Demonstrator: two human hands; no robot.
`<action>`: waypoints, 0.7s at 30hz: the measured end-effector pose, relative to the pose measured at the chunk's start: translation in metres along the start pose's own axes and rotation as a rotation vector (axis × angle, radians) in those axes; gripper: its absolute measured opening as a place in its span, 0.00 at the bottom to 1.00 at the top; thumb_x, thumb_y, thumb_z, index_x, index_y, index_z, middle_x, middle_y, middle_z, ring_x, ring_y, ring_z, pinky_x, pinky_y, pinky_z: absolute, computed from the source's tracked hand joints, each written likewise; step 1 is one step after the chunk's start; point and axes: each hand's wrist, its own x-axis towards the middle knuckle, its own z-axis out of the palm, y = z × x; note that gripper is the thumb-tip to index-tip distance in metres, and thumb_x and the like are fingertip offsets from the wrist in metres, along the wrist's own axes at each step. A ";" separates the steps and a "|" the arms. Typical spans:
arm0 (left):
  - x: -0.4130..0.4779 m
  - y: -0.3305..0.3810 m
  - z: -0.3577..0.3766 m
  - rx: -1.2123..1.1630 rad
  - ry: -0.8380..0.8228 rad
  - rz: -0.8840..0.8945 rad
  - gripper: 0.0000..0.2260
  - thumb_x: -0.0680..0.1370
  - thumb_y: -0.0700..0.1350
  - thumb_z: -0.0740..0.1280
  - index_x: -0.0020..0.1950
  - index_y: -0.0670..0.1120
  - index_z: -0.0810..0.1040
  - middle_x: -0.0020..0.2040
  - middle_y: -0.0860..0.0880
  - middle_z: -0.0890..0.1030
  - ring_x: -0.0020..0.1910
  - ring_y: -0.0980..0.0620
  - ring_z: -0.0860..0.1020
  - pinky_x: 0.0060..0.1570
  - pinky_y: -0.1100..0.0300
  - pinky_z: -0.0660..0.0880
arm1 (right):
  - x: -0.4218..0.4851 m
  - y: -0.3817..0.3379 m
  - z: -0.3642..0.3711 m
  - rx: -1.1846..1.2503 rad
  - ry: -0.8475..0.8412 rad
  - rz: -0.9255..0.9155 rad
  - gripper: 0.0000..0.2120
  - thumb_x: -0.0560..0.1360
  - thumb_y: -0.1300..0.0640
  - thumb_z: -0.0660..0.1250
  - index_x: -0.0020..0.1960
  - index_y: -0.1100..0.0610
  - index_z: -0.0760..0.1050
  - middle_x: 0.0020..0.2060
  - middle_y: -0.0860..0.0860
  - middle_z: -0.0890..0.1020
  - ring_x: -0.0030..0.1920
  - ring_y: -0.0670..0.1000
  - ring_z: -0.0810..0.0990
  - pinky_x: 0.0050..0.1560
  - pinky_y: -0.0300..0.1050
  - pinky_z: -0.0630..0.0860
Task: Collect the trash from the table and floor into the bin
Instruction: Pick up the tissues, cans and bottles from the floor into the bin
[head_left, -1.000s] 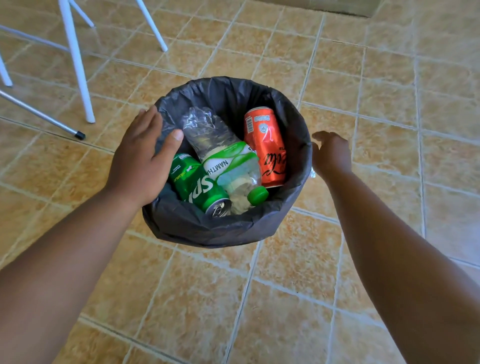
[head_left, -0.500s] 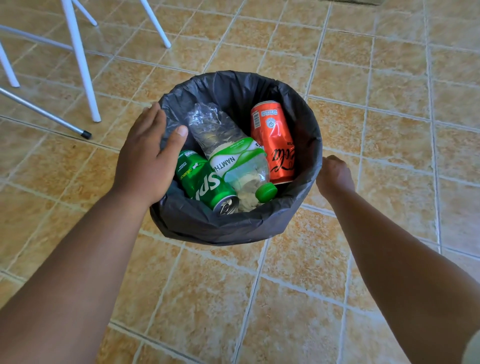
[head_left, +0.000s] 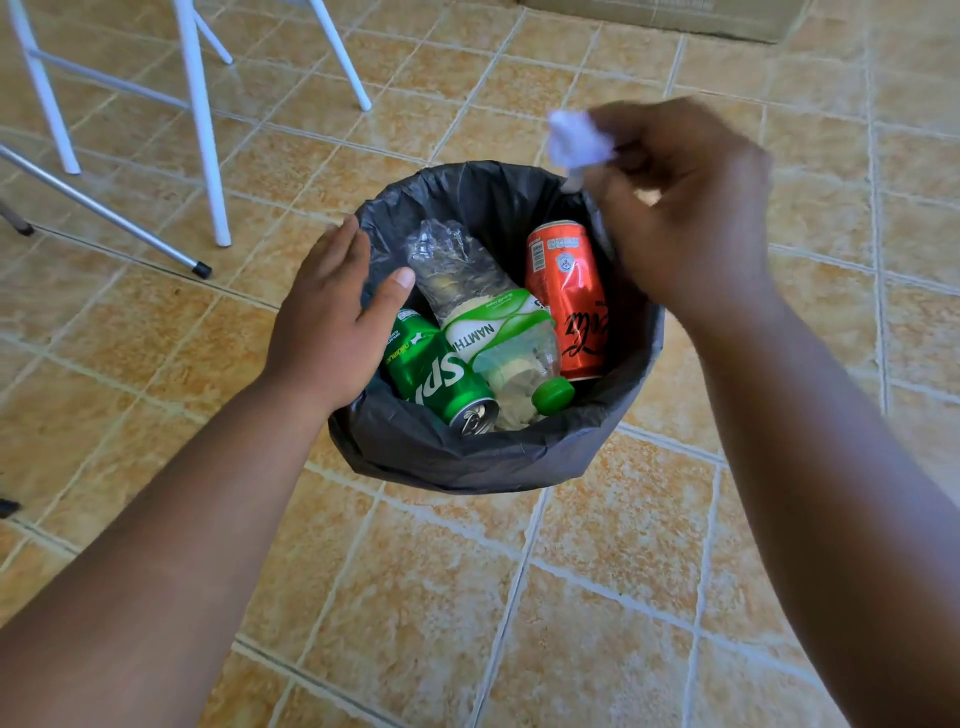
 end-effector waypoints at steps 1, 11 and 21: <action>0.000 0.000 0.000 0.006 -0.001 0.001 0.32 0.80 0.63 0.53 0.80 0.47 0.55 0.81 0.52 0.52 0.79 0.55 0.48 0.73 0.59 0.46 | -0.005 -0.008 0.007 -0.047 -0.090 -0.028 0.12 0.73 0.59 0.71 0.57 0.56 0.82 0.47 0.53 0.84 0.43 0.46 0.82 0.46 0.35 0.77; 0.000 -0.001 0.001 0.030 -0.009 -0.005 0.32 0.80 0.64 0.52 0.80 0.48 0.55 0.81 0.53 0.51 0.79 0.56 0.48 0.72 0.60 0.45 | -0.023 -0.011 0.035 -0.331 -0.392 -0.069 0.18 0.76 0.63 0.67 0.65 0.59 0.79 0.57 0.58 0.83 0.58 0.61 0.80 0.57 0.52 0.76; 0.000 0.000 0.000 0.038 -0.004 -0.001 0.29 0.82 0.58 0.55 0.80 0.47 0.55 0.81 0.53 0.51 0.79 0.55 0.47 0.71 0.61 0.45 | -0.024 0.033 0.009 -0.500 -0.260 0.305 0.20 0.75 0.62 0.62 0.66 0.56 0.78 0.59 0.61 0.78 0.56 0.63 0.78 0.52 0.46 0.72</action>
